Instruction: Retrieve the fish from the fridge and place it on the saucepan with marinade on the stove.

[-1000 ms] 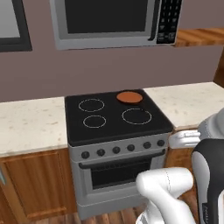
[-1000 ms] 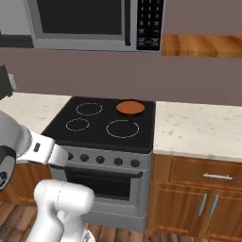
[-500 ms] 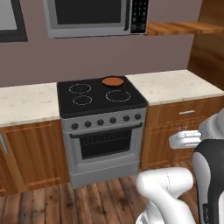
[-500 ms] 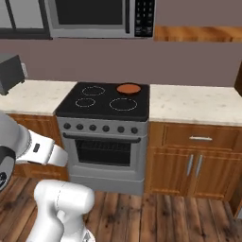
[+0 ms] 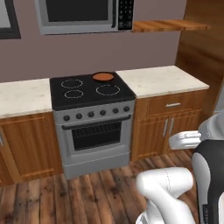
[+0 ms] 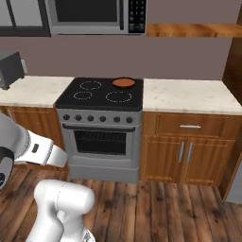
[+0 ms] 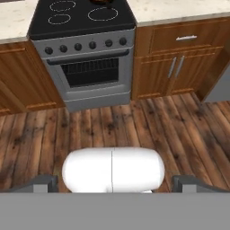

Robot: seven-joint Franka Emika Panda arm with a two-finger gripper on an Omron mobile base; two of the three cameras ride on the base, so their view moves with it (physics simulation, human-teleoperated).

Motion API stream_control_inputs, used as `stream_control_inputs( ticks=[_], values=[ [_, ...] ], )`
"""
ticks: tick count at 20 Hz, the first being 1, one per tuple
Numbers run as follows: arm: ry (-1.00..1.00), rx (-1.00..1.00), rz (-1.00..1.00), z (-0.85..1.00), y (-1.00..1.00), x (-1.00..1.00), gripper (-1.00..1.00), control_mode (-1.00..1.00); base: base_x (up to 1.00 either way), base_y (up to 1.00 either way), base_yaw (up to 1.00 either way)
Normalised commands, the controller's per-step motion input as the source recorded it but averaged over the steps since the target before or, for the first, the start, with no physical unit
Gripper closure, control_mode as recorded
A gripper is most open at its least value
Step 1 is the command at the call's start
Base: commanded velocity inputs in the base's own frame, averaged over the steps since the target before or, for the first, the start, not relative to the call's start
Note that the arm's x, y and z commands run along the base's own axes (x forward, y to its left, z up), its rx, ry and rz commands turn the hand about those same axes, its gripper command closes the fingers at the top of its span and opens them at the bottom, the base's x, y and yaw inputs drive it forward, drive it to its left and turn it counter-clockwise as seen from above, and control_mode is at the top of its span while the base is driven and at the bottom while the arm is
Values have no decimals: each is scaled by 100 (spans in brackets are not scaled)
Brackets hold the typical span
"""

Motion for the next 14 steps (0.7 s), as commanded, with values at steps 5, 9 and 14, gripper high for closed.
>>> stream_control_inputs(
  ticks=[5, 9, 14],
  values=[
    [0, 0, 0, 0, 0, 0, -100, 100, 0, -100, 0],
    [0, 0, 0, 0, 0, 0, -100, 100, 0, -100, 0],
    [0, 0, 0, 0, 0, 0, -100, 100, 16, -100, 0]
  ],
)
